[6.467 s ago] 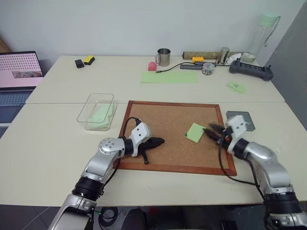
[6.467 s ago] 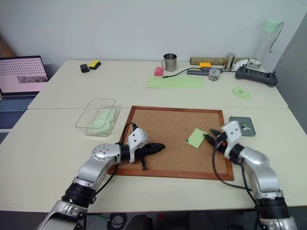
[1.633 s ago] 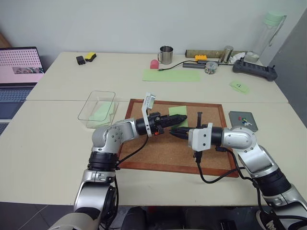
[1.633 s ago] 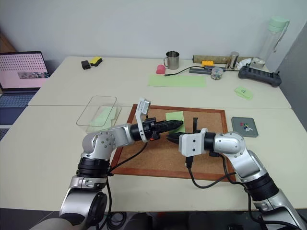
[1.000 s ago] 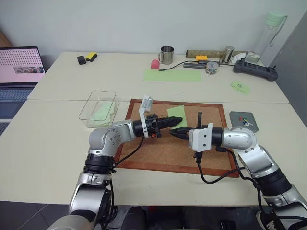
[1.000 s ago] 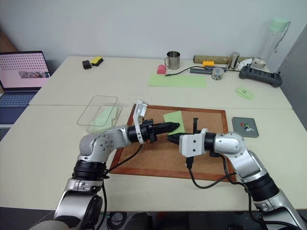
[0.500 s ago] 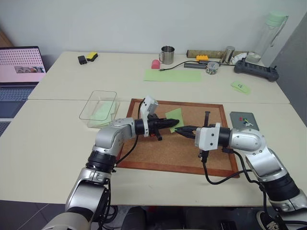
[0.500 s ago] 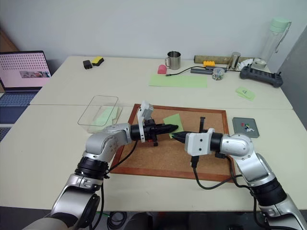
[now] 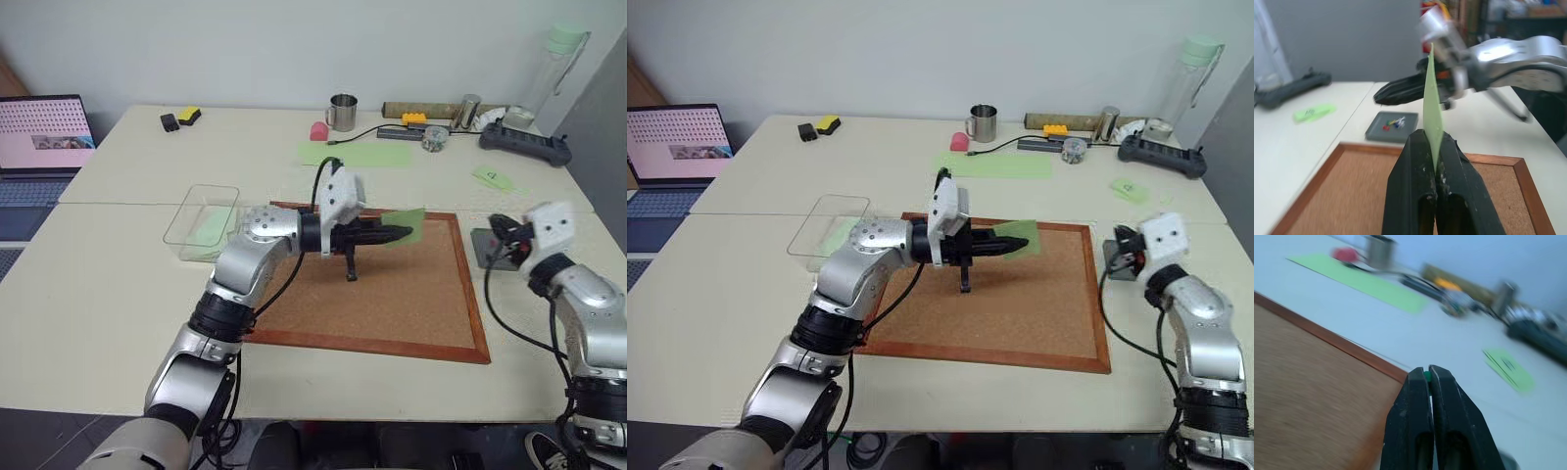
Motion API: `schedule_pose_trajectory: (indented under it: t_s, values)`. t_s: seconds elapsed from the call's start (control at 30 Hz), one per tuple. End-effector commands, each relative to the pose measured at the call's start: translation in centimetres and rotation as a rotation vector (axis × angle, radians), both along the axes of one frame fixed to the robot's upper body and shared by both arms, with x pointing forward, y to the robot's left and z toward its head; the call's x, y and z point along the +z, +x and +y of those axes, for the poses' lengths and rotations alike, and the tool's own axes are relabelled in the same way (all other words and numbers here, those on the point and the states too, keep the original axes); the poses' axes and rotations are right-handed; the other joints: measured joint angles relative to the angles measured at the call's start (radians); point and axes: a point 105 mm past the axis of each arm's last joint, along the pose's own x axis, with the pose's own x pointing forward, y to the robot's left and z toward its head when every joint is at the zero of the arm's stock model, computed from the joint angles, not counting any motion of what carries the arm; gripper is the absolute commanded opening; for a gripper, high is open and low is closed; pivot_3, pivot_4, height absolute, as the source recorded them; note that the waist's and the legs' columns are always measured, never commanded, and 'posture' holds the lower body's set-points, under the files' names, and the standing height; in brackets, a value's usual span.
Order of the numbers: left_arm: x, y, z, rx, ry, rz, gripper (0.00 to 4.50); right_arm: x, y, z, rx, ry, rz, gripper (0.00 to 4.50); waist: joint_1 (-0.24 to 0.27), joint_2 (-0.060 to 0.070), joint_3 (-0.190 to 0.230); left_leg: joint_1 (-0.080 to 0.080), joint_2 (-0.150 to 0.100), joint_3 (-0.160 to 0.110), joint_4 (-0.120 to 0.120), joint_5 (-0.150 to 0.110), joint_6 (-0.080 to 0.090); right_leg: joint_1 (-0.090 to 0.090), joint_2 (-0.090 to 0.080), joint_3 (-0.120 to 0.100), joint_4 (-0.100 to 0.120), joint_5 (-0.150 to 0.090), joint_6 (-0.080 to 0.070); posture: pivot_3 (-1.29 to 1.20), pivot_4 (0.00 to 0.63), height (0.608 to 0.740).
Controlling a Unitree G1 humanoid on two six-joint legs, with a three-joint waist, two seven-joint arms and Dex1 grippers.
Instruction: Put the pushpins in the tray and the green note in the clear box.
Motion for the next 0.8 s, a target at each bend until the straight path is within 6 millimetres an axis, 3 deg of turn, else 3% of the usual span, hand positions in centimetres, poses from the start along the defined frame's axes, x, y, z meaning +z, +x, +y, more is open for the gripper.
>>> schedule_pose_trajectory:
  t_s: [0.03, 0.13, 0.2, 0.23, 0.67, 0.8]
  values:
    - [0.2, -0.7, -0.7, -0.038, 0.013, -0.075, 0.03, 0.2, 0.5, -2.6, -0.093, 0.109, 0.022, 0.0, -0.006, 0.001, 0.0, 0.0, 0.0, 0.0, 0.0, 0.0, 0.0, 0.0, 0.0, 0.001, 0.0, 0.0, 0.0, 0.0, 0.15, 0.74]
    - [0.2, -0.8, -0.7, -0.042, 0.013, -0.075, 0.03, -0.1, 0.9, -3.2, -0.101, 0.126, 0.054, 0.0, -0.009, 0.002, 0.001, 0.001, 0.0, 0.0, 0.0, 0.0, 0.0, 0.0, 0.001, 0.002, 0.0, 0.0, 0.0, 0.0, 0.15, 0.74]
    - [0.2, -0.7, -0.5, -0.036, 0.012, -0.069, 0.0, -0.2, 1.0, -3.2, -0.09, 0.143, 0.077, 0.45, -0.008, 0.002, 0.001, 0.001, 0.0, 0.0, 0.0, 0.0, 0.0, 0.0, 0.001, 0.002, 0.001, 0.0, 0.0, 0.0, 0.15, 0.74]
    - [0.1, -0.7, -0.4, -0.032, 0.016, -0.069, 0.0, -0.2, 1.2, -3.3, -0.091, 0.155, 0.081, 0.46, -0.007, 0.002, 0.001, 0.001, 0.0, 0.0, 0.0, 0.0, 0.0, 0.0, 0.001, 0.001, 0.001, 0.0, 0.0, 0.0, 0.15, 0.74]
    - [0.0, -0.6, 0.1, -0.006, 0.006, -0.03, 0.0, 0.7, 2.1, -3.5, -0.073, 0.212, 0.066, 3.37, -0.005, 0.002, 0.001, 0.0, 0.0, 0.0, 0.0, 0.0, 0.0, 0.0, 0.001, 0.001, 0.0, 0.0, 0.0, 0.0, 0.15, 0.74]
    - [0.1, -0.3, 0.4, 0.007, 0.005, -0.031, 0.0, 1.3, 1.4, -1.4, 0.069, 0.185, 0.057, 3.52, -0.005, 0.002, 0.001, 0.0, 0.0, 0.0, 0.0, 0.0, 0.0, 0.0, 0.001, 0.001, 0.0, 0.0, 0.0, 0.0, 0.15, 0.74]
